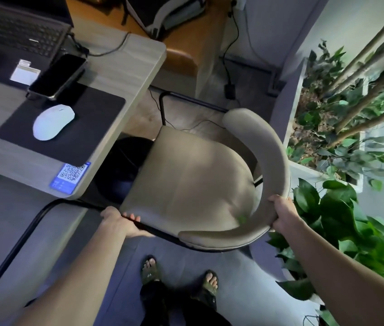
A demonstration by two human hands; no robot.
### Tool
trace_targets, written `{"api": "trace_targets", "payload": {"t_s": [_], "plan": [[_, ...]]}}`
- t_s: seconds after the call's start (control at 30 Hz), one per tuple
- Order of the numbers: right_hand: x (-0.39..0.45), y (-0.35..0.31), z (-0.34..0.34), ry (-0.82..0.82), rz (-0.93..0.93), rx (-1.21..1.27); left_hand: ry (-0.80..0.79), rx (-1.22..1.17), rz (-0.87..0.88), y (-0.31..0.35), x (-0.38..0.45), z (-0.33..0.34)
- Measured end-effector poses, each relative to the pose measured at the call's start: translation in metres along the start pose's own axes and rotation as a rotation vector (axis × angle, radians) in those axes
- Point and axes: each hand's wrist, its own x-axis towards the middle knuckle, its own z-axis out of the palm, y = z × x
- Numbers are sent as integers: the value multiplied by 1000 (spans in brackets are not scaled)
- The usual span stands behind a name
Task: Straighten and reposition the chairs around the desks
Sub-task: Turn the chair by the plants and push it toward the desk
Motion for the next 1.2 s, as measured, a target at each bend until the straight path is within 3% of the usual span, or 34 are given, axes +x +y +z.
{"api": "trace_targets", "payload": {"t_s": [0.73, 0.93, 1.2], "plan": [[36, -40, 23, -45, -7, -64, -53, 5, 41, 9, -19, 51], [17, -24, 25, 51, -15, -53, 92, 182, 244, 1, -28, 44], [4, -15, 34, 78, 4, -29, -3, 251, 261, 7, -32, 44]]}}
